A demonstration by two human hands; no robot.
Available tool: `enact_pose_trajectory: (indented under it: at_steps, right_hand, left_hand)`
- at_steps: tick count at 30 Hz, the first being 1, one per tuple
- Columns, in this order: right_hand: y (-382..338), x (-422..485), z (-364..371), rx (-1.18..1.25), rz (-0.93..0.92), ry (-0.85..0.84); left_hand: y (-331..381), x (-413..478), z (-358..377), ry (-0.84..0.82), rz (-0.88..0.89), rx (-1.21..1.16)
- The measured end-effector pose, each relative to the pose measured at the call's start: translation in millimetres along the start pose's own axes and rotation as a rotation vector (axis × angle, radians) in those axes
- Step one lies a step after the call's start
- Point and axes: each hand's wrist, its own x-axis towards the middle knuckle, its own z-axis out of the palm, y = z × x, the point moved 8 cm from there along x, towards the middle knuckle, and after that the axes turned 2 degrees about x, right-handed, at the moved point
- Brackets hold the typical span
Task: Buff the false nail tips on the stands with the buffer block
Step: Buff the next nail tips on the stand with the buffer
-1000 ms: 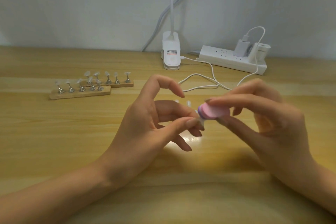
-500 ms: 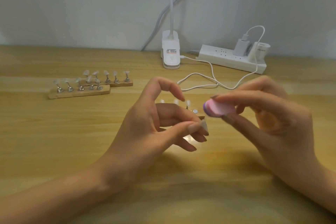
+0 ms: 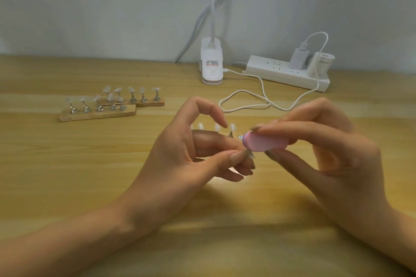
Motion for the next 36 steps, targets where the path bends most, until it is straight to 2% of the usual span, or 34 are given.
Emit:
enact_pose_trajectory:
  at_steps: [4, 7, 11, 14, 19, 24, 27, 36]
  right_hand:
    - [1.3, -2.5, 1.3, 0.072, 0.031, -0.001]
    - [-5.6, -2.2, 7.7, 0.044, -0.018, -0.064]
    - [-6.8, -1.7, 4.7, 0.012, -0.011, -0.046]
    - [-12.4, -3.2, 10.9, 0.007, -0.058, -0.094]
    - [-2.0, 0.0, 0.3, 0.000, -0.004, -0.007]
    - [-2.2, -2.5, 1.7, 0.064, 0.016, -0.021]
    - [-9.3, -2.4, 7.2, 0.028, -0.048, -0.076]
    - [-11.9, -3.2, 6.4, -0.025, -0.057, -0.059]
  left_hand:
    - [-1.1, -0.5, 2.2, -0.021, -0.002, 0.002]
    - [-1.3, -0.2, 2.9, -0.020, -0.003, -0.010]
    - [-1.8, -0.7, 3.9, -0.024, -0.010, -0.010]
    - [-1.9, -0.7, 3.2, -0.008, -0.012, -0.010]
    - [-0.6, -1.8, 2.1, -0.015, -0.020, -0.008]
    - [-0.3, -2.0, 4.4, -0.021, -0.031, -0.026]
    - [-0.5, -0.8, 3.3, -0.006, -0.042, -0.048]
    - [-2.3, -1.2, 4.3, -0.021, -0.047, -0.040]
